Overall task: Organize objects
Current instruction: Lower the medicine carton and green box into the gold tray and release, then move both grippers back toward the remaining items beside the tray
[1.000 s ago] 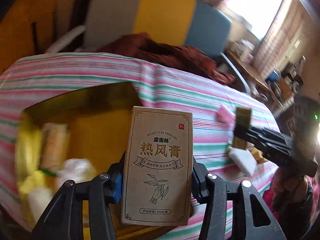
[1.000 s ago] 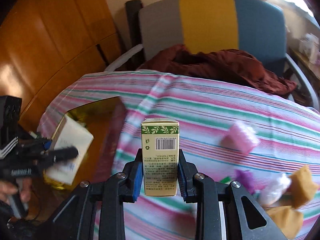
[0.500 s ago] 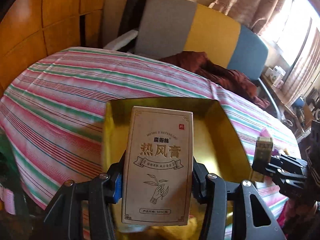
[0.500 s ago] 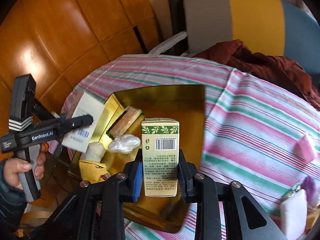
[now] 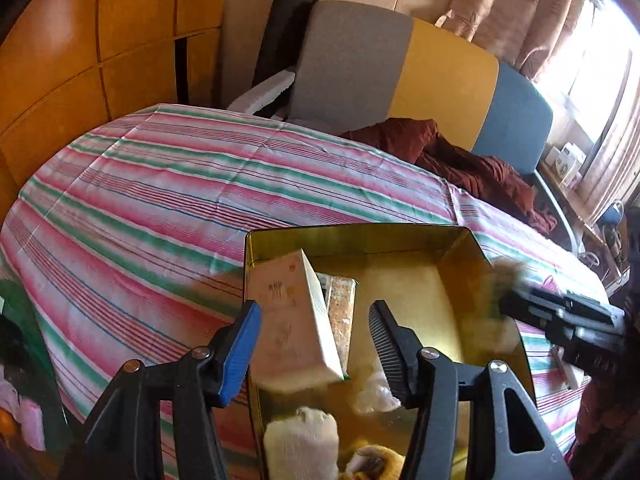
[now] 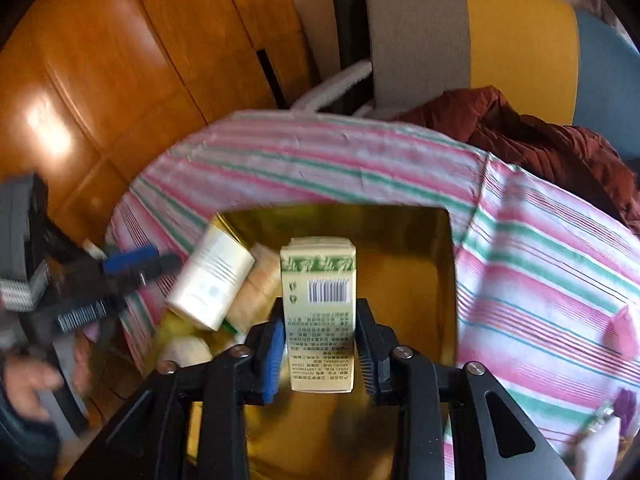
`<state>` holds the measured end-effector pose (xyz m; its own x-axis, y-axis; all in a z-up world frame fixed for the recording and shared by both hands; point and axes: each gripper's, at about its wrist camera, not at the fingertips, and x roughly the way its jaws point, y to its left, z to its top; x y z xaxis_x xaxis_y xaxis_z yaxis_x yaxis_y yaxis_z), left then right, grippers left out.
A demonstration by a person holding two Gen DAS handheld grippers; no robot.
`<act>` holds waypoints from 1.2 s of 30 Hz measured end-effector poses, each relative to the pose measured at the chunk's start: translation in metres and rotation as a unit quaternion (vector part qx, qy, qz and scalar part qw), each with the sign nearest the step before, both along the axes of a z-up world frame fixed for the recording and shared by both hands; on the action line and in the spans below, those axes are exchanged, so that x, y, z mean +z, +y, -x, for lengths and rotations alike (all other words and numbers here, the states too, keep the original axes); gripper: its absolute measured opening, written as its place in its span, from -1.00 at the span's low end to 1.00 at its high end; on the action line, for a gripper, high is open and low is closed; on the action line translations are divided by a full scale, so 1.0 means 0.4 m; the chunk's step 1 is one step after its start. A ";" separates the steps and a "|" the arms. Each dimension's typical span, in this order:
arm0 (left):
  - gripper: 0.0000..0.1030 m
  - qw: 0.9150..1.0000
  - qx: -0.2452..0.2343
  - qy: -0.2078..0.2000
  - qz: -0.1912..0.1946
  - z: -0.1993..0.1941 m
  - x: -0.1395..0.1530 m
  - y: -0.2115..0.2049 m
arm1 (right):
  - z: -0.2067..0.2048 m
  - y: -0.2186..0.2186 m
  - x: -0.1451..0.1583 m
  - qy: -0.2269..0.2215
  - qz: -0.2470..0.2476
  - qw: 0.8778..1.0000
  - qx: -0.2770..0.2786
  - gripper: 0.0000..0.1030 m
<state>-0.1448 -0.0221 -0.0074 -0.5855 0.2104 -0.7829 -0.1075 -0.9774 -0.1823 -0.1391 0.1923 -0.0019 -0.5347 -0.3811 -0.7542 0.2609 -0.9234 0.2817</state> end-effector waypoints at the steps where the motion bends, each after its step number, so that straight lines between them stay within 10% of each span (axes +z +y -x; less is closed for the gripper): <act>1: 0.10 1.000 0.002 0.001 -0.004 -0.012 0.001 -0.003 | 0.002 -0.002 0.007 0.004 0.004 1.000 -0.006 -0.02; 28: 0.10 0.998 -0.006 0.052 0.018 -0.243 0.031 0.074 | -0.238 0.009 -0.012 0.060 -0.047 0.996 -0.053 1.00; 36: 0.10 0.998 -0.024 0.057 0.033 -0.272 0.035 0.106 | -0.278 0.029 -0.002 0.088 -0.059 0.992 -0.070 1.00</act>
<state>-0.0361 0.0203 0.0065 -0.6625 0.1897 -0.7246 -0.1706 -0.9802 -0.1007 -0.0281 0.2039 -0.0025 -0.7031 -0.2085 -0.6798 0.1636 -0.9778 0.1306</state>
